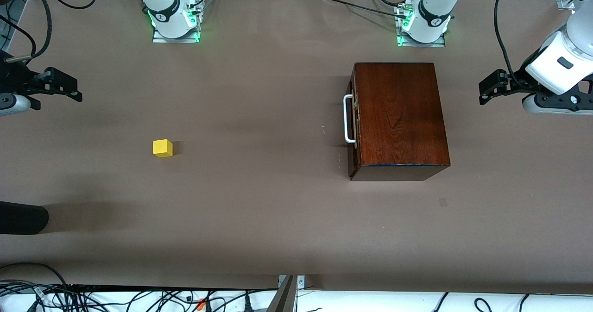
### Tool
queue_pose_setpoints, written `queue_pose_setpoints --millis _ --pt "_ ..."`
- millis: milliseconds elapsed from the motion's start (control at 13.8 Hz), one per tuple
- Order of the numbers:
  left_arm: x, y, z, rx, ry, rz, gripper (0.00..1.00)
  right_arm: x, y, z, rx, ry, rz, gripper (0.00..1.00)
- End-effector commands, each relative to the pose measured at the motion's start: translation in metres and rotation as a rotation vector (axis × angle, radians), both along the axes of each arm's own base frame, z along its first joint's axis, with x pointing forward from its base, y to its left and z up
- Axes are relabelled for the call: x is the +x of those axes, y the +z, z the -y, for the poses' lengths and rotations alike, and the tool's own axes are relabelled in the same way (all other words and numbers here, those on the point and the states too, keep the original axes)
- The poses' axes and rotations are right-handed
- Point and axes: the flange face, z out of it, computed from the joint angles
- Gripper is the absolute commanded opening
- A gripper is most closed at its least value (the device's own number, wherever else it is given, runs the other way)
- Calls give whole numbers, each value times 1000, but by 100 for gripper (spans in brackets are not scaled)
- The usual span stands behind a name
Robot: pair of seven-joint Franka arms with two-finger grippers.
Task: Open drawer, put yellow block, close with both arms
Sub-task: 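Reach the left gripper to the white drawer handle of the wooden box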
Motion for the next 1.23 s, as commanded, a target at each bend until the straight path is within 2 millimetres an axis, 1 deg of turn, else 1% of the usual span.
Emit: queue_pose_setpoints --millis 0,654,799,944,1017,1162 --pt "-5 2 -2 -24 -9 2 100 -2 7 3 -10 -18 -5 100" --pt "-5 4 -1 -25 -14 7 100 -2 7 3 -9 -19 0 100" --pt "-6 8 -5 -14 -21 9 100 -2 7 4 -9 -21 0 100" --pt "-7 8 -2 -13 -14 8 100 -1 6 4 -9 -19 -2 100" --pt "-7 8 -5 -15 -9 3 100 -1 6 5 -9 -21 -2 100" --pt "-5 3 -21 -29 20 -8 100 -1 6 6 -9 -22 -2 100"
